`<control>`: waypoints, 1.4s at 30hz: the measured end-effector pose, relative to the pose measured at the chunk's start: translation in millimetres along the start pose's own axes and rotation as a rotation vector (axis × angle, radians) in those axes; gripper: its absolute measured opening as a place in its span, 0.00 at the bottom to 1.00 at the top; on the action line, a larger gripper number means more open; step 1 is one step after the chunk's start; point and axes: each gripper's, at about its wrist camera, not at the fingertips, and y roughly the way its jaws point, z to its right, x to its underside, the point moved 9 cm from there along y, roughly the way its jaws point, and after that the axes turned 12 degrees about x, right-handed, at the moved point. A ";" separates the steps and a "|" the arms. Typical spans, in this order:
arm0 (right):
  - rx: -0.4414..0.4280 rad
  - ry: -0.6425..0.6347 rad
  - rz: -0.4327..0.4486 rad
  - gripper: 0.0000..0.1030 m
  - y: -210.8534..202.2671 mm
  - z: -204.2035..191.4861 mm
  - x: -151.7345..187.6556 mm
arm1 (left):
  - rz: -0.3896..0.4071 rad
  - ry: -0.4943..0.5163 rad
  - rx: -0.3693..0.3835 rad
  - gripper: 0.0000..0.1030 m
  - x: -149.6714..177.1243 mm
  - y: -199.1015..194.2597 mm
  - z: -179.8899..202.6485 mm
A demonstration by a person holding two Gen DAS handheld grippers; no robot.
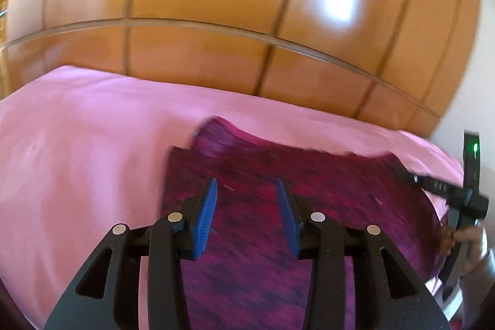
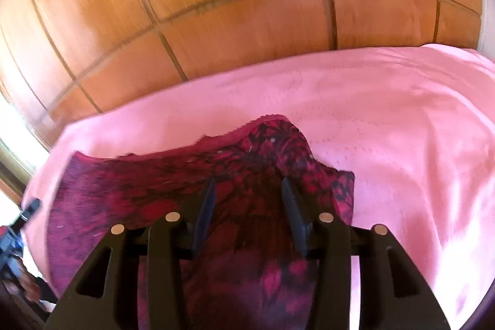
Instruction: Fold small clothes
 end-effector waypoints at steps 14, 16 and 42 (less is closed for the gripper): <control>0.014 -0.112 -0.055 0.54 13.0 -7.2 38.0 | -0.159 -0.013 -0.028 0.37 34.4 70.0 5.1; 0.008 -0.086 -0.058 0.54 13.6 -5.3 34.8 | -0.151 0.004 -0.055 0.37 31.0 65.1 13.3; 0.120 -0.024 0.030 0.63 -48.3 21.4 39.7 | -0.098 0.115 -0.082 0.58 26.0 35.2 51.6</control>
